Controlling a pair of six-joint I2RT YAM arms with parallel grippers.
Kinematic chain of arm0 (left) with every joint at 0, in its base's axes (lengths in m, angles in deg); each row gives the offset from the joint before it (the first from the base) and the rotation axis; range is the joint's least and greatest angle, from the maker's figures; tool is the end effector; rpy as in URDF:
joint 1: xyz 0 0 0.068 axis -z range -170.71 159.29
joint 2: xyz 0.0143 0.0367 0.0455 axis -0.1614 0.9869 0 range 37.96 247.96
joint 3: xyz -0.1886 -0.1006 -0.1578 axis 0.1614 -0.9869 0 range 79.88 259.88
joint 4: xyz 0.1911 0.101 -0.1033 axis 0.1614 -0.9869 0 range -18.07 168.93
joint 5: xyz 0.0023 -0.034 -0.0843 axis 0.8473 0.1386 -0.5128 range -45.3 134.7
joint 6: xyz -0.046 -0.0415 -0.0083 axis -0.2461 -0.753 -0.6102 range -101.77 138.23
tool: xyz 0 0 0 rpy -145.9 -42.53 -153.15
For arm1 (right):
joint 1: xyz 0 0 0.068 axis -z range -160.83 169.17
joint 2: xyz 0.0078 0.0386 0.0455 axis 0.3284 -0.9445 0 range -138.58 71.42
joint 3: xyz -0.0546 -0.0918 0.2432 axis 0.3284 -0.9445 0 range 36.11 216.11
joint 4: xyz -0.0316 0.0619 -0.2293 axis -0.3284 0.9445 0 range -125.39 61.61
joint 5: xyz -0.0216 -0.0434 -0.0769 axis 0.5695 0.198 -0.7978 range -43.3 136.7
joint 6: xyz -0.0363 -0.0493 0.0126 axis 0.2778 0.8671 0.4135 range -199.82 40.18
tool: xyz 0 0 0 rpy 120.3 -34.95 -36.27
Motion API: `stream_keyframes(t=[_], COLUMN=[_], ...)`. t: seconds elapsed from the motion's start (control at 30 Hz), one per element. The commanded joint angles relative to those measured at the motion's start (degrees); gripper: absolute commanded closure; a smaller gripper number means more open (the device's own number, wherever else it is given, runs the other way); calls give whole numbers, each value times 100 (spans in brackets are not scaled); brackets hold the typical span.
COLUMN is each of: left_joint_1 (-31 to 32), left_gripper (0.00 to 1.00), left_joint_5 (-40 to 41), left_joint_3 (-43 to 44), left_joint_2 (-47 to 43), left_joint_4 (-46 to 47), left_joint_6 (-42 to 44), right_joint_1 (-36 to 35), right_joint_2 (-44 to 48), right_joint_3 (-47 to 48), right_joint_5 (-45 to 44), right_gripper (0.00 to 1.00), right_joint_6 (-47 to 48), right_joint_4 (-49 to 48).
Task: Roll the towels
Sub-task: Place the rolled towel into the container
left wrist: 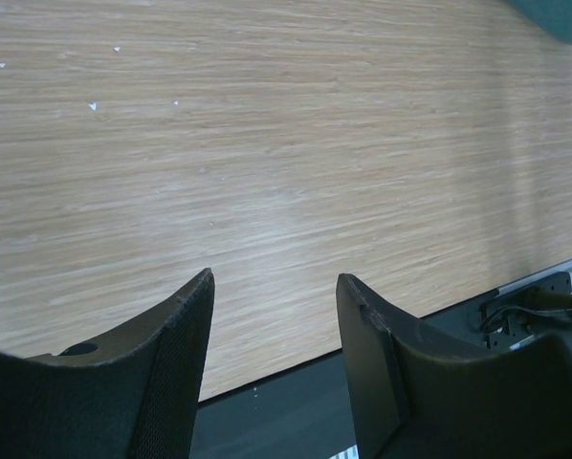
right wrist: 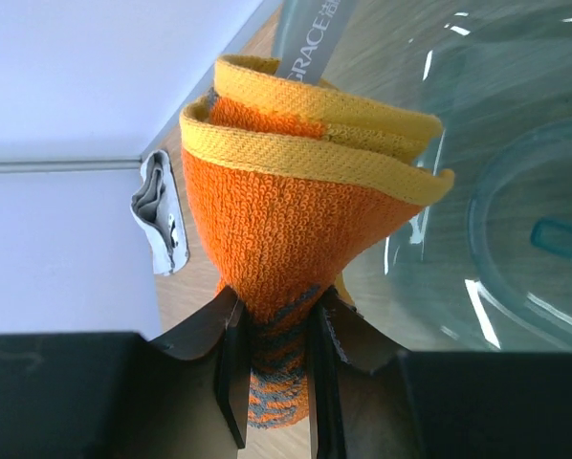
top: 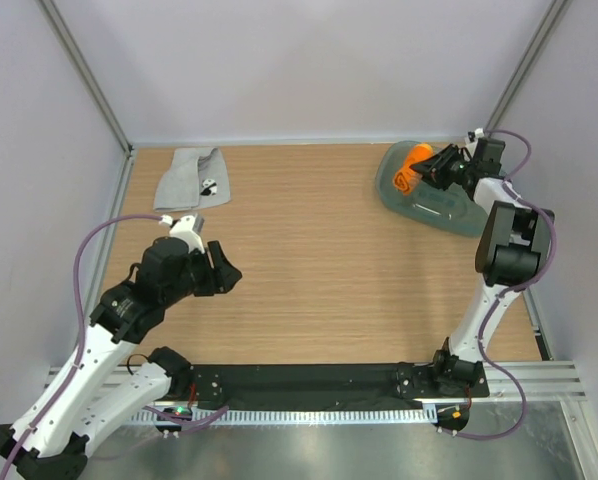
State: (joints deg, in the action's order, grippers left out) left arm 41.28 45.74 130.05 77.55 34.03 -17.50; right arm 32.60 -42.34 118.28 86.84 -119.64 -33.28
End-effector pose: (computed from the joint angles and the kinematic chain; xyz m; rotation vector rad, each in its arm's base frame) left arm 0.1102 -0.0679 0.3082 -0.0840 2.2435 -0.6437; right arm 0.4306 -0.0712 0.2221 0.5829 2.0933 1.0190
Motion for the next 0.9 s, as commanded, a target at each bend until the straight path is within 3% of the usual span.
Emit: stream_keyframes(t=[0.0,0.3,0.47,0.6,0.87], left_joint_1=[18,18,18,9,18], left_gripper=[45,45,46,46,46], left_joint_5=[20,-25,-16,2,10], left_joint_3=[-43,-60,-51,-60,-52], left_joint_2=[-13,-13,-13,-22,-13], left_joint_4=[26,52,43,52,35], left_joint_6=[153,180,189,180,189], right_joint_1=[19,19,19,10,2], right_joint_2=[-357,-1641,-2018,-2264,-2573], right_joint_3=[413,1310,1731,1995,2180], right_joint_5=[837,1058,427,74,-375], right_gripper=[94,94,92,92,89], right_joint_6=[-588,-203,772,1080,1063], right_joint_4=[-1255,-731,787,1439,1933])
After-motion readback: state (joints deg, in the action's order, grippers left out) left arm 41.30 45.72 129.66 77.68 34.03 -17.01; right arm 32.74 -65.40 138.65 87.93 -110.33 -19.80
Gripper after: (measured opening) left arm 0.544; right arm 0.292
